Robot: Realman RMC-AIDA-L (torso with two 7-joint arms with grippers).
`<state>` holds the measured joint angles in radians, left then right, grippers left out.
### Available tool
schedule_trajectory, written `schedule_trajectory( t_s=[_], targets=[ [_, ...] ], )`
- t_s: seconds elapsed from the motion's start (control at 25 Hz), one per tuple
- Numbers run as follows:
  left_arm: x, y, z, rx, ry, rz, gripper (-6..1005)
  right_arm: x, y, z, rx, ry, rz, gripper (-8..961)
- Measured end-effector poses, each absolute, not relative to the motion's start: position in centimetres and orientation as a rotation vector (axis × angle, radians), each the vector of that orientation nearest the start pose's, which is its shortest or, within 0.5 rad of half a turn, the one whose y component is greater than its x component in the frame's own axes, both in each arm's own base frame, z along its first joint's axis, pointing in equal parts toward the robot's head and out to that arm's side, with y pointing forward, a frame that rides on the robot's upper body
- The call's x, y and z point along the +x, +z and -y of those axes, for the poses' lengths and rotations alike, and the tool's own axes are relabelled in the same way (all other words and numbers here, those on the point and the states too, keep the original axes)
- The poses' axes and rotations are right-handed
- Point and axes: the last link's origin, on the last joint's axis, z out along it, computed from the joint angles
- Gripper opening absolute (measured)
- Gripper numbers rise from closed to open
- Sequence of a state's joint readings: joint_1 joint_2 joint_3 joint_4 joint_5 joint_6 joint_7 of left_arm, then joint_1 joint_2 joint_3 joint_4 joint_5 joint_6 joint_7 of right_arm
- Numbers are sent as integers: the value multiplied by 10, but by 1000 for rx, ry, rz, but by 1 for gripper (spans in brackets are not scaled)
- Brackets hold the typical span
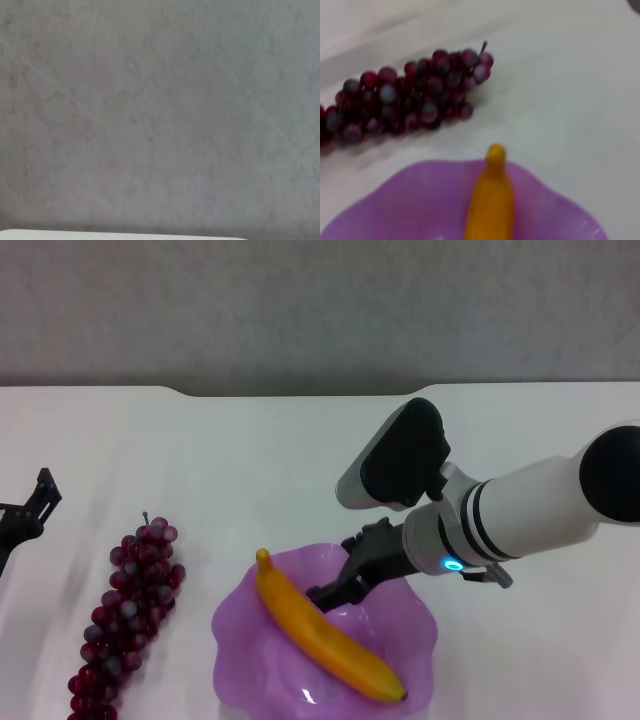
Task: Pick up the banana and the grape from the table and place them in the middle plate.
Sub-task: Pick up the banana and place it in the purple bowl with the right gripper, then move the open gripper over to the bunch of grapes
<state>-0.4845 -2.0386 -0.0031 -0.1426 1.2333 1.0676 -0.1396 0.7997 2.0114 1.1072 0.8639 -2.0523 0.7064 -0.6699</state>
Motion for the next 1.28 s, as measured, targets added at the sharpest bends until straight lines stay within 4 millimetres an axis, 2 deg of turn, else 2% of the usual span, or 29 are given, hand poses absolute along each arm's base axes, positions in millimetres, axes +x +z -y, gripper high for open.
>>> schedule_trajectory(
  t_s=[0.04, 0.16, 0.24, 0.28, 0.36, 0.48, 0.6, 0.8, 0.96, 1.08, 1.28],
  targets=[
    [-371, -1, -329, -1457, -550, 742, 917, 149, -124, -380, -2714, -158, -545, 805],
    [-374, 0, -326, -1453, -543, 747, 917, 147, -115, -390, -2654, -91, -508, 834],
    [-375, 0, -325, -1454, -541, 748, 917, 158, -93, -403, -2527, -7, -513, 853],
    [-374, -1, -325, -1457, -541, 746, 917, 158, -93, -403, -2527, -7, -513, 863],
    [-374, -1, -326, -1462, -544, 746, 917, 171, -75, -409, -2420, 60, -520, 882],
    [-373, -2, -326, -1465, -552, 752, 918, 191, -55, -406, -2283, 141, -502, 911],
    [-373, -2, -325, -1468, -552, 753, 918, 210, -43, -399, -2170, 182, -488, 900],
    [-372, -4, -326, -1473, -558, 756, 918, 246, -37, -383, -1968, 196, -406, 875],
    [-369, -7, -327, -1491, -563, 753, 917, 272, -43, -362, -1820, 228, -268, 800],
    [-367, -8, -328, -1499, -567, 751, 917, 282, -47, -351, -1789, 324, -238, 783],
    [-358, -14, -333, -1543, -584, 735, 916, 296, -42, -344, -1834, 470, -216, 787]
  ],
)
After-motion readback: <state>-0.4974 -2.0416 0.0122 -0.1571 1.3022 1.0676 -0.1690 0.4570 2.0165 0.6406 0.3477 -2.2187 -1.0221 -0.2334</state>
